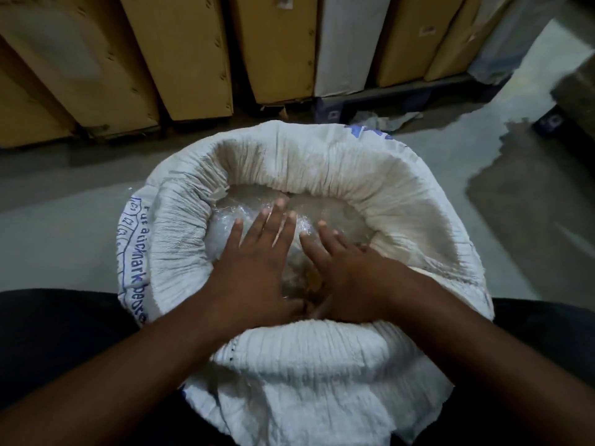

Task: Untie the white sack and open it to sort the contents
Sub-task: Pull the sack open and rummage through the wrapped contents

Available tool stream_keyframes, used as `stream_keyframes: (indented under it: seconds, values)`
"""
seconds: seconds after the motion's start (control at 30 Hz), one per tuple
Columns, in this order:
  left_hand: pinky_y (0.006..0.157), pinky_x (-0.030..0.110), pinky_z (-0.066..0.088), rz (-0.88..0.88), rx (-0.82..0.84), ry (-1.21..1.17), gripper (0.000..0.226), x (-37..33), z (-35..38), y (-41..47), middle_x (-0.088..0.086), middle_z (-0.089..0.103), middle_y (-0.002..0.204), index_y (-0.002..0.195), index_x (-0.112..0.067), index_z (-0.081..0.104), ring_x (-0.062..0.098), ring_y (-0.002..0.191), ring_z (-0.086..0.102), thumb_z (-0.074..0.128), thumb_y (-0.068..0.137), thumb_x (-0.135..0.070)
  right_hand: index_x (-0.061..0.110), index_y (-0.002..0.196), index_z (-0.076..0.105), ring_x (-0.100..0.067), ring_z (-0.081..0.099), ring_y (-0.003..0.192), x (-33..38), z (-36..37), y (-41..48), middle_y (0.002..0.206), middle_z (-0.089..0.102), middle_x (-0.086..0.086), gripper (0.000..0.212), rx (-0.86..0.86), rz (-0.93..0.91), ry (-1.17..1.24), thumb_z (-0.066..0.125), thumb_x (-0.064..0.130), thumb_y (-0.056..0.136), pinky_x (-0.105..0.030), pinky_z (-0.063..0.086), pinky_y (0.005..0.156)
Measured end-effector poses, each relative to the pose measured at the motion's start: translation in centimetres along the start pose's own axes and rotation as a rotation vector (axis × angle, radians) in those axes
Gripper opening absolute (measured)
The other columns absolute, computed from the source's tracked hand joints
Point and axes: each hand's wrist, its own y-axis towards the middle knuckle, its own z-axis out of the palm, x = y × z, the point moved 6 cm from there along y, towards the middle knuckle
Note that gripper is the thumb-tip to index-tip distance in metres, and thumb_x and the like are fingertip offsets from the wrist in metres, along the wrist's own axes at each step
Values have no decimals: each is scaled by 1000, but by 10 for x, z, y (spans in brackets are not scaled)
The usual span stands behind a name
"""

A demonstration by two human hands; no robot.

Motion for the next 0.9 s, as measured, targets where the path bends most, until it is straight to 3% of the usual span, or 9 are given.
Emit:
stream_keyframes:
  seconds: [0.17, 0.37, 0.43, 0.5, 0.6, 0.77, 0.9]
  values:
    - [125, 65, -9, 24, 409, 157, 141, -2, 29, -27, 10, -38, 167, 161, -20, -27, 31, 158, -27, 56, 72, -92, 26, 161, -18, -39, -3, 158, 13, 24, -14, 168, -24, -16, 120, 254, -17, -153, 66, 65, 85, -67, 13, 122]
    - [121, 71, -11, 31, 487, 209, 143, -19, 28, -43, 10, -37, 168, 161, -17, -26, 30, 157, -29, 69, 74, -78, 21, 159, -26, -45, -7, 157, 39, 34, -30, 165, -32, -18, 121, 300, -30, -228, 71, 40, 88, -72, 2, 120]
    - [123, 68, -10, 29, 429, 181, 140, -19, 24, -37, 10, -34, 169, 162, -16, -24, 29, 159, -26, 66, 75, -79, 20, 160, -22, -44, 0, 157, 39, 28, -25, 168, -23, -19, 118, 203, -17, -185, 68, 47, 89, -67, 7, 122]
    - [126, 63, -7, 24, 340, 72, 133, -12, 15, -25, 8, -29, 171, 163, -18, -22, 26, 161, -20, 61, 79, -80, 19, 162, -12, -41, 17, 155, 33, 12, -15, 171, -2, -19, 114, 48, 0, -87, 65, 58, 87, -59, 20, 123]
    - [131, 53, 6, 58, 190, -160, 123, 9, -10, 1, 2, -14, 176, 166, -24, -12, 18, 163, -6, 61, 82, -76, 21, 163, 5, -34, 41, 143, 13, -19, -1, 164, 27, -11, 109, -175, 10, 60, 68, 63, 83, -46, 41, 113]
    - [119, 33, 34, -74, -150, -610, 104, 56, -44, 31, -2, 29, 171, 166, -31, 13, 17, 153, 34, 73, 87, -61, 22, 164, 11, -26, 30, 152, -27, -54, 18, 170, 22, -5, 88, -513, 30, 270, 65, 35, 96, -35, 31, 117]
    - [117, 29, 36, -91, -325, -732, 110, 63, -50, 33, -6, 26, 172, 167, -33, 1, 13, 152, 37, 74, 89, -58, 20, 165, 7, -30, 21, 156, -41, -55, 31, 171, 16, -12, 96, -670, 22, 285, 69, 29, 92, -38, 24, 123]
